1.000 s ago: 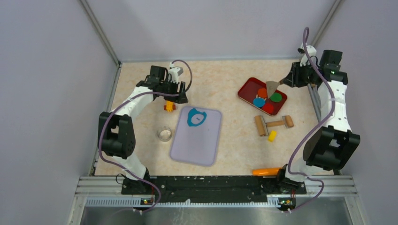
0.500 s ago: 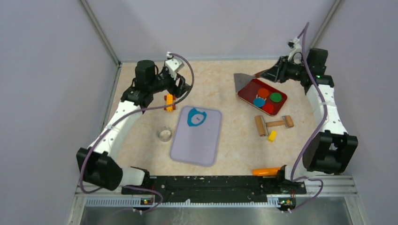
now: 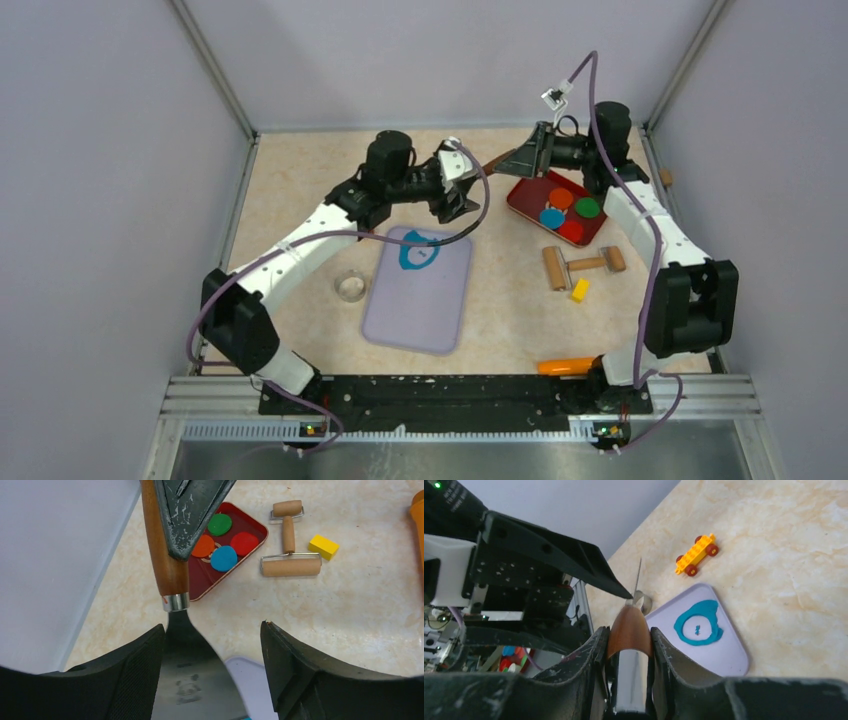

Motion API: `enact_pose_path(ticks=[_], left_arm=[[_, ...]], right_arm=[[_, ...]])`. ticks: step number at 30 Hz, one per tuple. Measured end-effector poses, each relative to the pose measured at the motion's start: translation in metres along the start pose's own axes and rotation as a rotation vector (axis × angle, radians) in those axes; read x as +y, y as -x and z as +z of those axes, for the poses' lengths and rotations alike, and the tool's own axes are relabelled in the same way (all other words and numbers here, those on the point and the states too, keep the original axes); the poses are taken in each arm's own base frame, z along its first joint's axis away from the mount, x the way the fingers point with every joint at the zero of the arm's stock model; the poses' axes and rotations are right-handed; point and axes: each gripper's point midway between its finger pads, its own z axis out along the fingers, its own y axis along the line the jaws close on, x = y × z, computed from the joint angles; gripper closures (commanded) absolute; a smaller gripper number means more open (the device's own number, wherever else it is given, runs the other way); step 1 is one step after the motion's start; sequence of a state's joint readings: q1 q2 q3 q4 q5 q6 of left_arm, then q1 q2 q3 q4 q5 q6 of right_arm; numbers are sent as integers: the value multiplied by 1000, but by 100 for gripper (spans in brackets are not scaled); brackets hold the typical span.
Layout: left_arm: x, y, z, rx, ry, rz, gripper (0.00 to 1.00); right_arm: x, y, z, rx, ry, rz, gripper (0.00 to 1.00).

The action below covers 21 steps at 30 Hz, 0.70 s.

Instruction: Roll out the dumpling wrappers from the dough

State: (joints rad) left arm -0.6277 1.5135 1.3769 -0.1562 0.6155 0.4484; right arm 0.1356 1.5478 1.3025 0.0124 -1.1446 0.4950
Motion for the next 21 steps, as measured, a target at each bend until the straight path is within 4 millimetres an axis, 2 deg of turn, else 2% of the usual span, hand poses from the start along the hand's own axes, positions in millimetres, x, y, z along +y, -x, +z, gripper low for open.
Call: enact_pose_path(ticks=[7, 9, 14, 18, 19, 21], left_arm=[[15, -16, 19, 37, 44, 5, 29], [17, -18, 21, 37, 47, 6, 34], [16, -19, 26, 26, 33, 16, 73], [19, -17, 27, 24, 32, 29, 96], [20, -17, 27, 25, 31, 26, 100], [19, -20, 26, 34, 30, 23, 100]], right_arm=[[4, -5, 6, 5, 21, 18, 100], [5, -9, 8, 13, 27, 29, 100], [3, -15, 10, 21, 24, 49, 100], [1, -15, 10, 18, 13, 51, 99], [0, -14, 10, 16, 10, 48, 89], [0, -15, 11, 18, 6, 53, 66]])
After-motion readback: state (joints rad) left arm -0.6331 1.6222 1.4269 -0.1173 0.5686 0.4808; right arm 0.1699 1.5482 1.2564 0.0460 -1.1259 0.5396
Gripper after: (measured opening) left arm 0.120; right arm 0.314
